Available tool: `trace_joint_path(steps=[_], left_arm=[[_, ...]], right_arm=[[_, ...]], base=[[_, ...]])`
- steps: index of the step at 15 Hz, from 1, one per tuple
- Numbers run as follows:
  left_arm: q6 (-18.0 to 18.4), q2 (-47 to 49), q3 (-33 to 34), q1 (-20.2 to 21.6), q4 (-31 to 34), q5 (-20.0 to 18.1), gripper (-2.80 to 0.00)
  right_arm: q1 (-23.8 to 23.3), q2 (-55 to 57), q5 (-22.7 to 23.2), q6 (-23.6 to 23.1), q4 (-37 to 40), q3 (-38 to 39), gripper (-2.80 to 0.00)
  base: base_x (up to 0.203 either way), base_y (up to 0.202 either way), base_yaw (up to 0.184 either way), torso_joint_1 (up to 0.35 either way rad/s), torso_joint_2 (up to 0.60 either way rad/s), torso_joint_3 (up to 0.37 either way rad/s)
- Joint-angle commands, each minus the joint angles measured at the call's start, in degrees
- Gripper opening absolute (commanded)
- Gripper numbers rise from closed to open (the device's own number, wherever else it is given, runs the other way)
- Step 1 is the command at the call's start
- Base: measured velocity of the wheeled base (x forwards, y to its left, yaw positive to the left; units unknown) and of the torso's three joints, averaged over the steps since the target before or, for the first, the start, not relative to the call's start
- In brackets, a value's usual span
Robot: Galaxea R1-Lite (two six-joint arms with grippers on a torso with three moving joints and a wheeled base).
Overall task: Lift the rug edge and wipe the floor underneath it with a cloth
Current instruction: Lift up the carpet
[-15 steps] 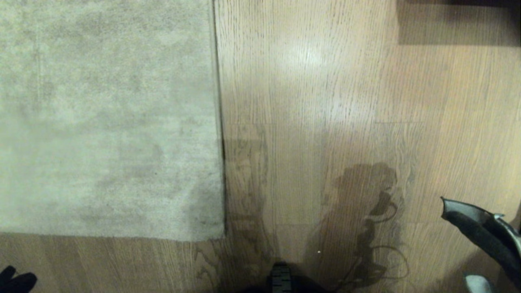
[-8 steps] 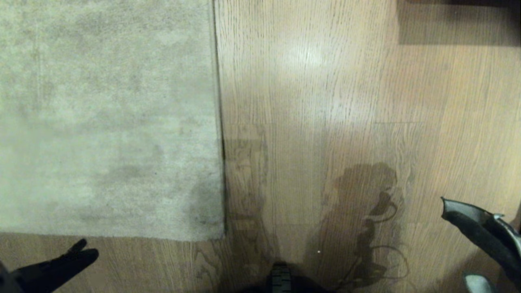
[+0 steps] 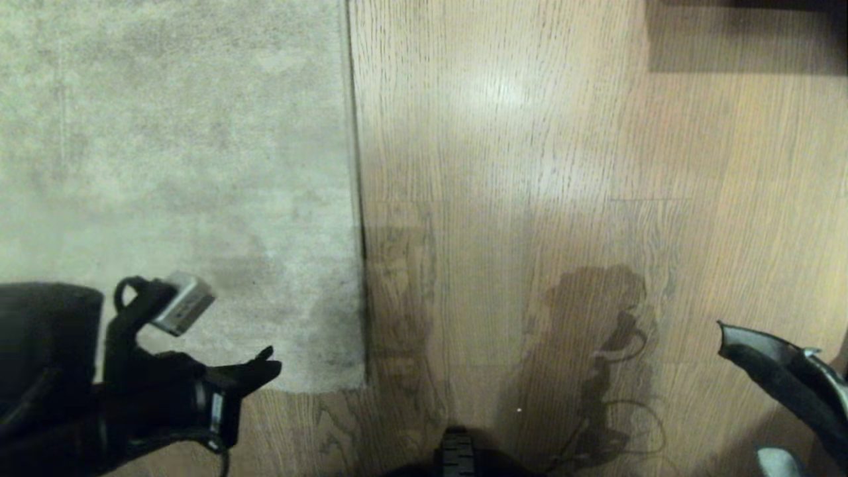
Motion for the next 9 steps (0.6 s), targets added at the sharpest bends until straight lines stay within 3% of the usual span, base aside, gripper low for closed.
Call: trace_joint_path(steps=[1,2,4,5,7,9], left_arm=[[-1.0,13.0,0.4,-6.3,-7.1,8.1,-2.8],[-1.6,15.9,0.4,-8.6,-9.4,11.1,0.0],[-2.6,21.2,-1.0,-11.3,-11.3,16.8,0.0],[-2.3,22.9,-2.3,-12.2,-11.5,21.4,0.0],[2.0,24.6,-3.4,-12.5,-11.3,27.0,0.0],[6.6,26.4,-4.0,-12.3,-11.2,29.6,0.0]], right_arm=[[0.0,0.0,0.0,0.0,0.0,0.0,-2.8],[0.0,0.1,0.0,0.0,0.0,0.0,-2.8],[0.0,0.1,0.0,0.0,0.0,0.0,-2.8],[0.0,0.0,0.0,0.0,0.0,0.0,-2.8],[0.0,0.1,0.0,0.0,0.0,0.0,-2.8],[0.0,0.1,0.0,0.0,0.0,0.0,-2.8]], base=[[0.0,0.0,0.0,0.0,0.0,0.0],[0.0,0.0,0.0,0.0,0.0,0.0],[0.0,0.0,0.0,0.0,0.0,0.0],[0.0,0.0,0.0,0.0,0.0,0.0],[0.0,0.0,0.0,0.0,0.0,0.0],[0.0,0.0,0.0,0.0,0.0,0.0]])
